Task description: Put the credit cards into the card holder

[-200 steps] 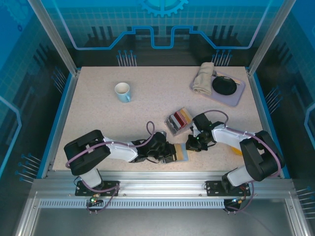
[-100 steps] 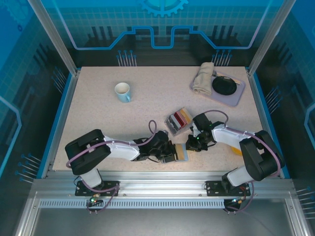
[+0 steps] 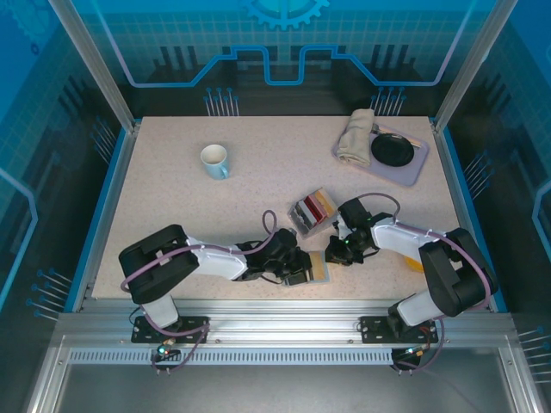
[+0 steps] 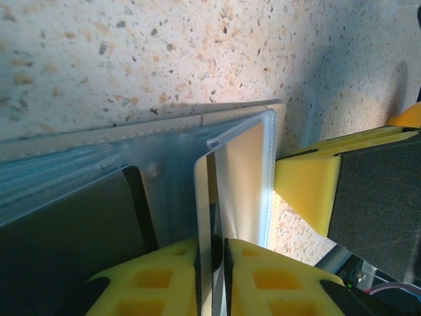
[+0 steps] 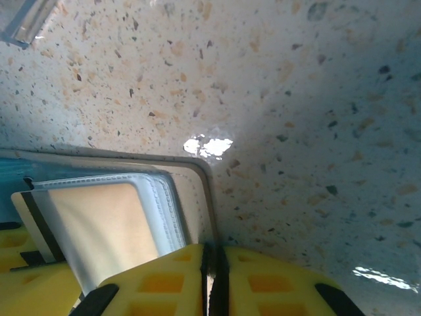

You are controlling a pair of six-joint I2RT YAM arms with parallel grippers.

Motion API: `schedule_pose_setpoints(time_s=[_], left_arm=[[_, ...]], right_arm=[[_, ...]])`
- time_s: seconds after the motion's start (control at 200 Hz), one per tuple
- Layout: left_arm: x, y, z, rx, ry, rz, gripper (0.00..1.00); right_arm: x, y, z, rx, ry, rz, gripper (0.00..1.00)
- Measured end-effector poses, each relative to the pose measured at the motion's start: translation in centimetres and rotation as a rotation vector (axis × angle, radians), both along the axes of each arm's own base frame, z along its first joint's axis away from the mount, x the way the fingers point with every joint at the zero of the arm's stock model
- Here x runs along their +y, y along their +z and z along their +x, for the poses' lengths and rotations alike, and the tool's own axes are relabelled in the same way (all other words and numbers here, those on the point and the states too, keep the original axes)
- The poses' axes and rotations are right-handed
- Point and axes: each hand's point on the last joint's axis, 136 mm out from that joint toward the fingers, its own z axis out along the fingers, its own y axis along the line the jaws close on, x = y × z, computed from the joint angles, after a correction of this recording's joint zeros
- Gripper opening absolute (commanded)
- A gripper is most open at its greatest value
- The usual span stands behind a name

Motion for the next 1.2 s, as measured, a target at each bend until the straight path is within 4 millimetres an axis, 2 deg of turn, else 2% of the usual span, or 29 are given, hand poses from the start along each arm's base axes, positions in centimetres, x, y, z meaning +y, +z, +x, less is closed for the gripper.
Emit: schedule_pose_setpoints(time_s=[0.275,0.49,0.73,0.915,1.06,1.201], left_arm=[[0.5,-0.1,-0.1,0.003,0.007,0.023,0.19],[0.7,-0.3,-0.1,0.002,0.004,0.042,0.09],[-0.2,-0.6,0.0,0.008,-0.027,0.047,0.09],[-0.4,-0.4,0.1,0.005,-0.029,0.038,0.21],[-0.2,0.3,-0.1,-0.004,-0.036,0.038,0.33],[1.0,1.4,-0.6,-0.024,-0.049,0.068,0.44]], right_arm=[[0.0,0.0,0.0,0.0,0.0,0.0,0.15],[0.0,0.0,0.0,0.0,0.0,0.0,0.15],[0.0,0.0,0.0,0.0,0.0,0.0,0.15],[0.0,0.0,0.0,-0.001,0.0,0.0,0.17],[0.0,0.2,0.1,-0.006,0.002,-0.001,0.27],[-0.7,0.6,0.0,-0.02,0.01,-0.048,0.37]])
